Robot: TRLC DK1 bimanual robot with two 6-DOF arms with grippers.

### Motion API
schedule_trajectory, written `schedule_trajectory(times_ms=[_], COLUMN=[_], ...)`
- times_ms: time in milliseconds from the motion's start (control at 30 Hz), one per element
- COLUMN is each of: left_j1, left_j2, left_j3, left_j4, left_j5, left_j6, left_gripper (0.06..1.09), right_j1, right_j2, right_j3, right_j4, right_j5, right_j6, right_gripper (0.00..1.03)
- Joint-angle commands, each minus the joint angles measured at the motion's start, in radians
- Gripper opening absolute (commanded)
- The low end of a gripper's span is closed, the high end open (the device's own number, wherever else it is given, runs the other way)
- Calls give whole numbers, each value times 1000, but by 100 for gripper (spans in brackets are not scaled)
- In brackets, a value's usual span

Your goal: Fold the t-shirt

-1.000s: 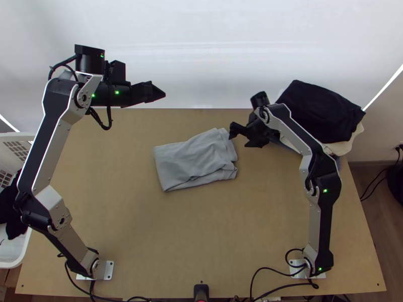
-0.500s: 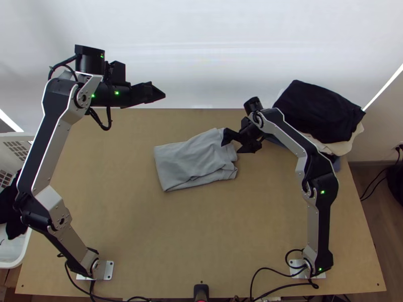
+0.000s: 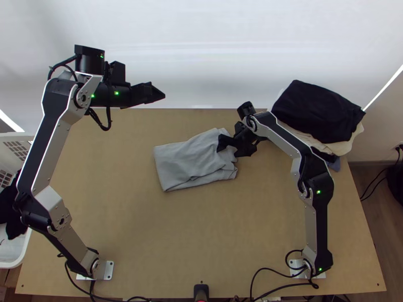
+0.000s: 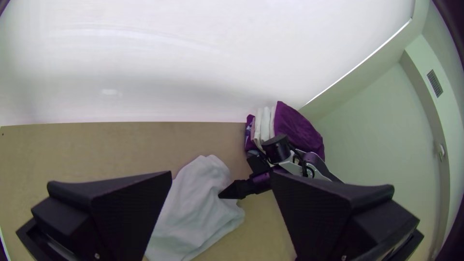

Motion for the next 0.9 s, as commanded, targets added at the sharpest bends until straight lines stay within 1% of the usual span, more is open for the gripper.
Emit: schedule_trajectory(times_ms=[0, 100, 267, 500, 533, 600, 633, 667, 767, 800, 867], left_j1=[2, 2, -1, -5, -5, -5, -3, -3, 2, 3, 3], left_j2=[-36, -34, -30, -28, -28, -31, -33, -34, -37, -39, -39], left_j3=[2, 2, 2, 8, 8, 10, 10, 10, 10, 10, 10], left_j4=[-7, -7, -7, -7, -7, -7, -7, -7, -7, -7, -7], left_j5=[-4, -4, -4, -4, -5, -5, -5, -5, -5, -5, -5], left_j6=[8, 8, 6, 5, 5, 5, 5, 5, 5, 5, 5], left_gripper=[105, 105, 105, 105, 105, 105, 105, 105, 105, 105, 105], right_j1=[-4, 21, 121, 214, 219, 219, 216, 211, 188, 178, 162], right_j2=[32, 30, 7, 12, 10, 1, -7, -21, -93, -128, -200], right_j3=[-41, -73, -125, -93, -90, -88, -88, -90, -93, -99, -99], right_j4=[2, 18, 54, 91, 90, 93, 94, 94, 122, 143, 163], right_j5=[-9, -13, -13, -13, -13, -13, -13, -15, -15, -13, -15], right_j6=[-26, -31, -46, -15, -8, -3, 9, 14, 29, 43, 51], right_gripper=[99, 99, 99, 99, 98, 88, 79, 65, 8, 3, 3])
